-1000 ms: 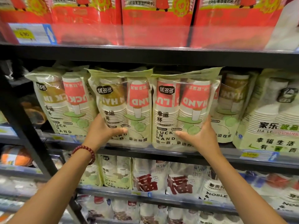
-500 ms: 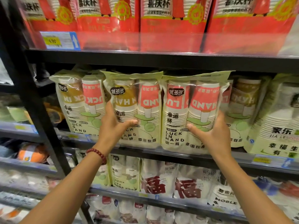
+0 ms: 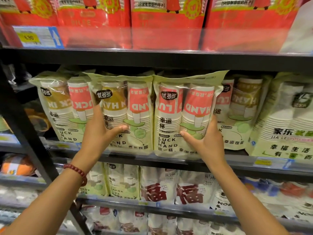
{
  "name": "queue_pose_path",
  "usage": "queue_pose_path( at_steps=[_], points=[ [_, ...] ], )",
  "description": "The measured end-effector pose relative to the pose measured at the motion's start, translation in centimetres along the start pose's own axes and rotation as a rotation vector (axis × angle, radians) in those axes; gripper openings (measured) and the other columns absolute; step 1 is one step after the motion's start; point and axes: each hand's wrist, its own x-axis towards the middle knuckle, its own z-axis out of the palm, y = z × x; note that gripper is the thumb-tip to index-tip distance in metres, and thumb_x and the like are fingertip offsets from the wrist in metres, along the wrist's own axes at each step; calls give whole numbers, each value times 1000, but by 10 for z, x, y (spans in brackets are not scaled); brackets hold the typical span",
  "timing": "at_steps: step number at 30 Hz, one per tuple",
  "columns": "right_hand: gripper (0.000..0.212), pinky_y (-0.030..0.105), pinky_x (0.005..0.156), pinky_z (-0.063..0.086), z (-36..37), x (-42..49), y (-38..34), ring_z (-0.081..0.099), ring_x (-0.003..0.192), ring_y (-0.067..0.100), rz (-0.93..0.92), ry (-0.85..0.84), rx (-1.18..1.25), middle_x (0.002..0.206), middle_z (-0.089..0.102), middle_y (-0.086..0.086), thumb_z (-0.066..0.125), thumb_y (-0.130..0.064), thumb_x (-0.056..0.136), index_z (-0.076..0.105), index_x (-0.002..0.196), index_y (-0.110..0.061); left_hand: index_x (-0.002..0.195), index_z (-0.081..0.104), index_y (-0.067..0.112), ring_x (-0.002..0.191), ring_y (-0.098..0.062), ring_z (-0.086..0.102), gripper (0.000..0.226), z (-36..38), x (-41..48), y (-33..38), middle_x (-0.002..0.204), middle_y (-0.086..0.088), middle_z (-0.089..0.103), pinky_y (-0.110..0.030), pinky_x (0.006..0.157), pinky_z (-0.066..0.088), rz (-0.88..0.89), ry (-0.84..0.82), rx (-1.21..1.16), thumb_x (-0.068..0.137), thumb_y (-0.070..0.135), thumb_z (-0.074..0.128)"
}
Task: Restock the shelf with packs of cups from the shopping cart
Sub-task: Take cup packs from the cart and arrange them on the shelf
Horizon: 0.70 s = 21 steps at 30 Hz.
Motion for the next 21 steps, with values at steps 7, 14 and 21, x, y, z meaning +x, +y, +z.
queue_pose_path(
  at_steps=[7, 14, 21],
  points=[
    [90, 27, 93, 45, -14, 1, -3, 54, 115, 13, 14, -90, -18, 129, 55, -2, 81, -49, 64, 35, 135, -18, 144, 21, 15, 129, -27, 45, 102, 3, -13, 11, 144, -9, 43, -37, 99, 43, -74, 68, 121, 66, 41, 81],
    [92, 27, 96, 40, -30, 9, -15, 47, 117, 10, 12, -75, 16, 133, 49, -7, 80, -45, 67, 33, 141, -18, 126, 52, 6, 108, -20, 54, 51, 21, -43, 65, 118, -10, 58, -37, 96, 47, 370, 251, 134, 82, 26, 66],
    [76, -4, 67, 35, -33, 15, -16, 50, 85, -12, 5, -102, 17, 101, 50, -23, 85, -30, 67, 43, 130, -18, 116, 50, 13, 83, -18, 65, 50, 50, -18, 102, 98, -1, 67, -39, 71, 56, 227, 23, 209, 80, 42, 71]
  ],
)
